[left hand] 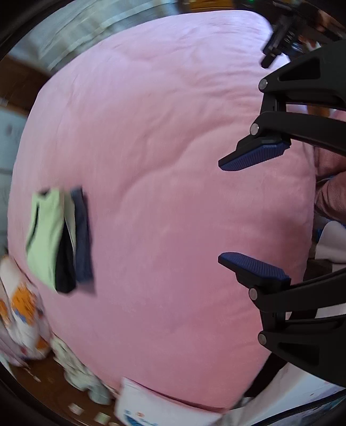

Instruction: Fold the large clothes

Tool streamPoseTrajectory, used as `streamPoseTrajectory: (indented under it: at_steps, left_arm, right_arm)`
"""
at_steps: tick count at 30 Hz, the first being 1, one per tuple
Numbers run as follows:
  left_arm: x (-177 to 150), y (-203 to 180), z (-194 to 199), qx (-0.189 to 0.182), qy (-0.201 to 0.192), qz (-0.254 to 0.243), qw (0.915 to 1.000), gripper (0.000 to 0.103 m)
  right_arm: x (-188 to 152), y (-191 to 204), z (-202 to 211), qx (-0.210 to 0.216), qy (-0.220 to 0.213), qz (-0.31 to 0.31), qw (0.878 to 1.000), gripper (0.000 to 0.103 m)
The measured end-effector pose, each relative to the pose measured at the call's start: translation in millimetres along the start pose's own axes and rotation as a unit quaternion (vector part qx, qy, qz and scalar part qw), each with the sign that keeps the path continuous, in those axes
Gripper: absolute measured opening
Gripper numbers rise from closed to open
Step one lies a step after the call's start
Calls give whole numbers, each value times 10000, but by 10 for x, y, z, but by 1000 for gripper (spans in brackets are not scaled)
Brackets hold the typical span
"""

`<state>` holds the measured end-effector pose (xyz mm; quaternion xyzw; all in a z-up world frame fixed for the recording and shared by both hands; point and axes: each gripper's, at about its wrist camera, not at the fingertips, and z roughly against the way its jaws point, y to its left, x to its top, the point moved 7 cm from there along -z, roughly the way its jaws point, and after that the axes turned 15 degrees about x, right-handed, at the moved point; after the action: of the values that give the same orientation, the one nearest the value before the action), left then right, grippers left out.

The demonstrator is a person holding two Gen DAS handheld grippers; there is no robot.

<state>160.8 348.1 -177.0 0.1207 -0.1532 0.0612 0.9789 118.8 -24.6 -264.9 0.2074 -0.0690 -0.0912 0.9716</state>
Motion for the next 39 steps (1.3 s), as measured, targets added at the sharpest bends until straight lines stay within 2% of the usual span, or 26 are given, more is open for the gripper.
streamPoseTrajectory:
  at_steps: [3,6,9,13,15,17,19,21,22,24,27,30,32,33,36,39]
  left_arm:
    - [-124,-421,383,-95,-373,-472,9981,62]
    - [-284,-816,695,-235,-495,-724,9959,63]
    - [-462,-1165,983,-368,-569,-702,9952,65]
    - [-665,-1644,1326,-381,-546,-540,9963,66]
    - [-811,-1885,1525,-520,-530,-364,9966,67]
    - [-917,-2121,1660,-576,-510,-425,9961,67]
    - [-959,-2319,1833,-360,-635,-678,9950,67]
    - [-978,-2408,1989,-276,-807,-756,9935,70]
    - [-990,-2459,2093,-303,-903,-684,9931,79]
    - [-966,-2516,2197,-328,-958,-549,9933,87]
    - [-1000,-2575,2285,-266,-976,-405,9940,87]
    - [-1045,-2612,2277,-122,-888,-428,9951,93]
    - [-1055,-2604,2251,-57,-850,-492,9951,97]
    - [-1062,-2603,2245,-24,-841,-498,9952,98]
    - [-1049,-2543,2267,87,-905,-416,9950,103]
    - [-1047,-2463,2269,139,-908,-288,9954,103]
  right_arm:
    - [15,-97,431,-80,-352,48,9993,78]
    - [10,-227,804,-179,-572,187,9980,78]
    - [-19,-391,1132,-213,-682,417,9966,78]
    - [-85,-651,1478,72,-600,434,9972,78]
    - [-151,-804,1678,163,-541,456,9974,78]
    - [-154,-923,1876,143,-615,515,9967,78]
    - [-164,-1047,2066,99,-691,433,9966,78]
    - [-135,-1125,2187,197,-739,245,9968,78]
    - [-115,-1148,2241,276,-781,198,9964,79]
    - [-99,-1154,2308,220,-845,272,9958,79]
    - [-108,-1133,2350,108,-848,534,9949,79]
    - [-118,-1089,2385,8,-826,850,9930,82]
    - [-101,-1071,2418,11,-881,941,9917,93]
    - [-94,-1062,2427,15,-896,965,9913,94]
    - [-88,-1032,2419,-41,-868,1077,9904,95]
    - [-116,-993,2380,-39,-771,1170,9901,96]
